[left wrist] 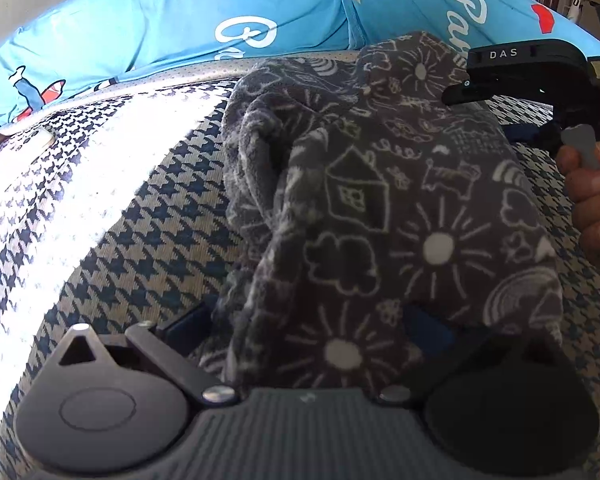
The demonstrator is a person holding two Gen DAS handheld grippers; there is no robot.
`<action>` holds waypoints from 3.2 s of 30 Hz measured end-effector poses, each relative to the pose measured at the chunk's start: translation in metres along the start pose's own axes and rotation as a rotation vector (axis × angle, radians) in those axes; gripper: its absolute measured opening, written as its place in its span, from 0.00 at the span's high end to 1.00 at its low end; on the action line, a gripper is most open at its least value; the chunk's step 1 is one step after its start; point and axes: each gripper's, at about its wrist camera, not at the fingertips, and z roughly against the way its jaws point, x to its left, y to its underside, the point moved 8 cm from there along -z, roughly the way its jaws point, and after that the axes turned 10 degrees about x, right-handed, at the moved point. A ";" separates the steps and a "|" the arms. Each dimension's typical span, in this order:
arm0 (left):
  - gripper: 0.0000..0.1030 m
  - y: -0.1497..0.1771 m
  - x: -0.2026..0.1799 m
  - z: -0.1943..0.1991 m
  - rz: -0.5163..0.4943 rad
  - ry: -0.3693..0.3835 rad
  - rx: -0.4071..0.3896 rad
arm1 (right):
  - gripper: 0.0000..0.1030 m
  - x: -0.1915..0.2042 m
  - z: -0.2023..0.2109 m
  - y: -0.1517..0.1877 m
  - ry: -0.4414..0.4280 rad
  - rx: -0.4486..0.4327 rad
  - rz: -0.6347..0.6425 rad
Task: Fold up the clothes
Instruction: 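Lift the jacket with the right gripper and carry it past the left gripper, then lower the jacket onto the bed with the right gripper, laying it lengthwise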
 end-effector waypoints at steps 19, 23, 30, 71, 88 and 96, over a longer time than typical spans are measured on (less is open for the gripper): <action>0.00 -0.001 -0.007 0.001 -0.012 0.000 -0.003 | 0.57 0.013 -0.025 -0.015 -0.162 -0.058 0.022; 0.00 -0.002 -0.009 0.001 -0.012 -0.003 0.001 | 0.79 0.014 -0.027 -0.014 -0.180 -0.052 0.001; 0.00 -0.002 -0.014 0.006 -0.032 -0.034 -0.009 | 0.86 0.029 -0.013 -0.014 -0.045 -0.121 0.063; 0.00 0.099 -0.080 0.093 -0.136 -0.017 -0.120 | 0.73 -0.178 0.223 0.077 0.599 -0.268 -0.133; 0.00 0.124 -0.049 0.111 -0.063 -0.019 -0.089 | 0.73 -0.081 0.215 0.130 0.222 -0.143 0.097; 0.00 0.129 -0.036 0.116 -0.031 -0.012 -0.091 | 0.73 -0.042 0.207 0.171 0.142 -0.093 0.218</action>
